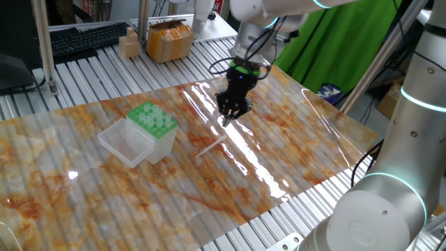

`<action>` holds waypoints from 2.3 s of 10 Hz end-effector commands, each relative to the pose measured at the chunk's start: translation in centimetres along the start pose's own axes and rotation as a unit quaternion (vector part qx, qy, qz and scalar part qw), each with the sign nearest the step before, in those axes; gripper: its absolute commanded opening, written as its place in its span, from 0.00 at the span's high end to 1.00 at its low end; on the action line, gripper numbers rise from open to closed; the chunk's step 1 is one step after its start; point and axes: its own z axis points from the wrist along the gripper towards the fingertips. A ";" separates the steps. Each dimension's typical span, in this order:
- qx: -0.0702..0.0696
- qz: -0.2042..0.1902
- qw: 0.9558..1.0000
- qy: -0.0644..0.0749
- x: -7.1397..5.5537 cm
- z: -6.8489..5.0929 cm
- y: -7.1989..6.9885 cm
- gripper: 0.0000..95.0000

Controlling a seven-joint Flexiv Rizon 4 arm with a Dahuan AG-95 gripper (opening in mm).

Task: Insert a large pipette tip into the holder for large pipette tips

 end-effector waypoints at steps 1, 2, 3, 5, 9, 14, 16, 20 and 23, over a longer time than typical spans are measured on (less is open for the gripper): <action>-0.020 0.029 0.999 0.031 -1.7 -0.2 -1.0 1.00; -0.026 0.041 0.998 0.041 -2.1 -0.1 -1.3 1.00; -0.028 0.051 0.997 0.047 -2.6 -0.1 -1.7 1.00; -0.034 0.063 0.996 0.061 -3.2 0.2 -2.4 1.00; -0.043 0.071 0.993 0.081 -3.6 0.5 -3.0 1.00; -0.046 0.073 0.992 0.093 -3.6 0.9 -3.1 1.00; -0.048 0.074 0.991 0.099 -3.6 1.0 -3.1 0.80; -0.048 0.082 0.991 0.094 -3.8 1.7 -3.1 0.80; -0.051 0.087 0.991 0.092 -3.9 2.0 -3.0 0.80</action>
